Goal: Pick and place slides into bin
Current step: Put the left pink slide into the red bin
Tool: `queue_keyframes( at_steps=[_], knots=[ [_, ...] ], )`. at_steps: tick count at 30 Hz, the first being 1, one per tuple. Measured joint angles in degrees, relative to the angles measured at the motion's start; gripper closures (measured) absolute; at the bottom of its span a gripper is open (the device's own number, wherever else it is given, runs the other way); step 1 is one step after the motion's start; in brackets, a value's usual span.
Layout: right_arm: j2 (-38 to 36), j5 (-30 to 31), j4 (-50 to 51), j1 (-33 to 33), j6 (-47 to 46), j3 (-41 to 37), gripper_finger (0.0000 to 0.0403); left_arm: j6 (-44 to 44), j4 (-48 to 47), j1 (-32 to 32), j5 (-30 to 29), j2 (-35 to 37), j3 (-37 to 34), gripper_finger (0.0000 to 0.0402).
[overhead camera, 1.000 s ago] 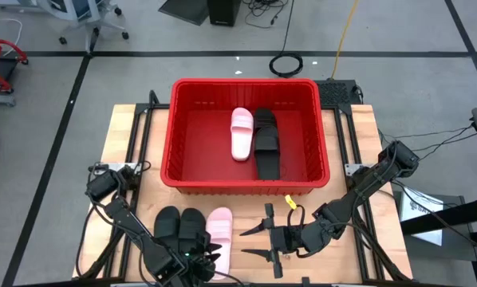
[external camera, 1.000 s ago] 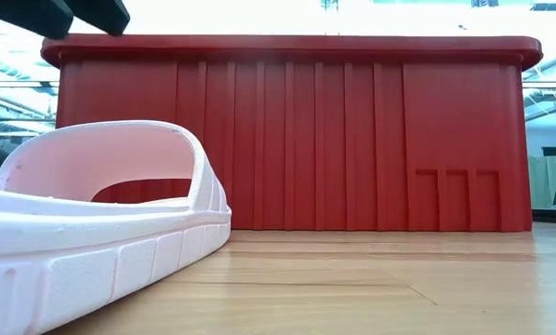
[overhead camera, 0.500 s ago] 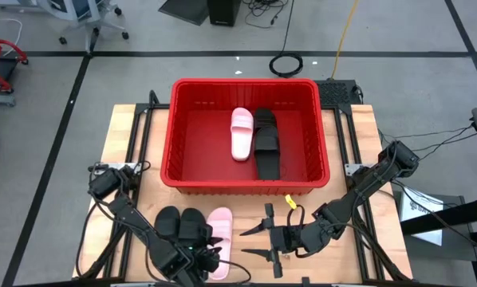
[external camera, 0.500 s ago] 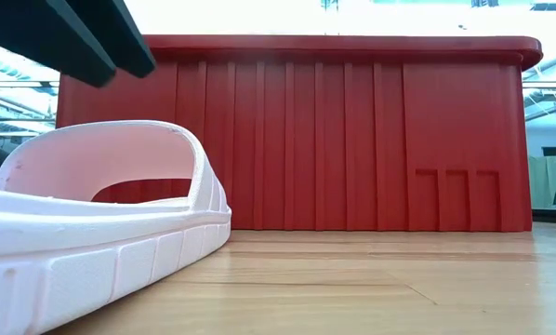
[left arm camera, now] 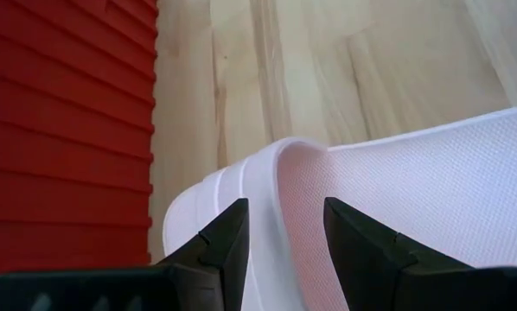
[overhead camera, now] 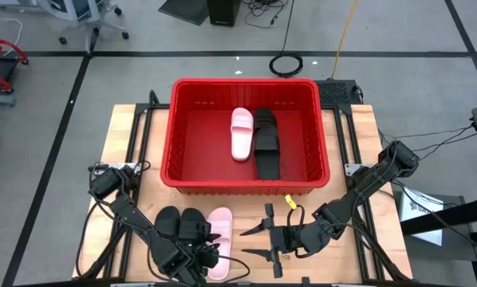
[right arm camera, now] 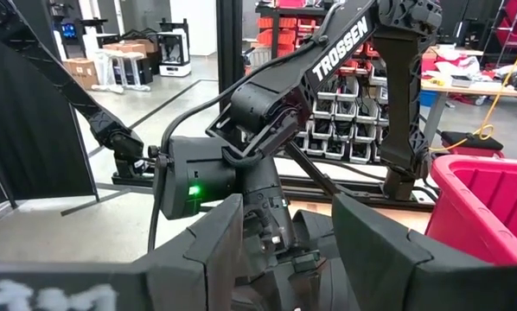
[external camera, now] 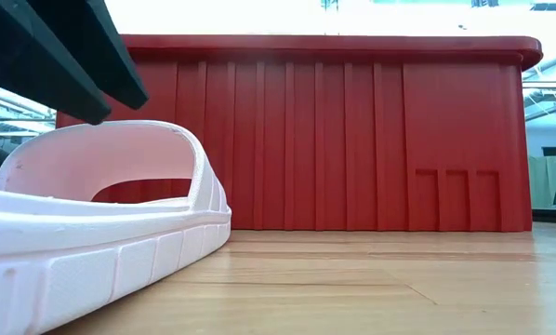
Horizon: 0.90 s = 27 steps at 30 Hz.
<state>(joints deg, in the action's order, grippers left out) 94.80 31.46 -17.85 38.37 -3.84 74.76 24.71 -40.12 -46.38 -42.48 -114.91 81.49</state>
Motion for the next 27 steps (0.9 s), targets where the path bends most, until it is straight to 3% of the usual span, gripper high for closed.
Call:
queue_keyframes(
  at_steps=[13,27],
  knots=[
    [0.0,0.0,0.3,0.0,0.0,0.0,0.0235,0.8,-0.3,1.9,1.9,-2.0,0.0,0.0254],
    [0.0,0.0,0.6,0.0,0.2,0.0,0.0236,5.5,-0.8,5.1,-1.2,-3.7,0.0,0.0254]
  ],
)
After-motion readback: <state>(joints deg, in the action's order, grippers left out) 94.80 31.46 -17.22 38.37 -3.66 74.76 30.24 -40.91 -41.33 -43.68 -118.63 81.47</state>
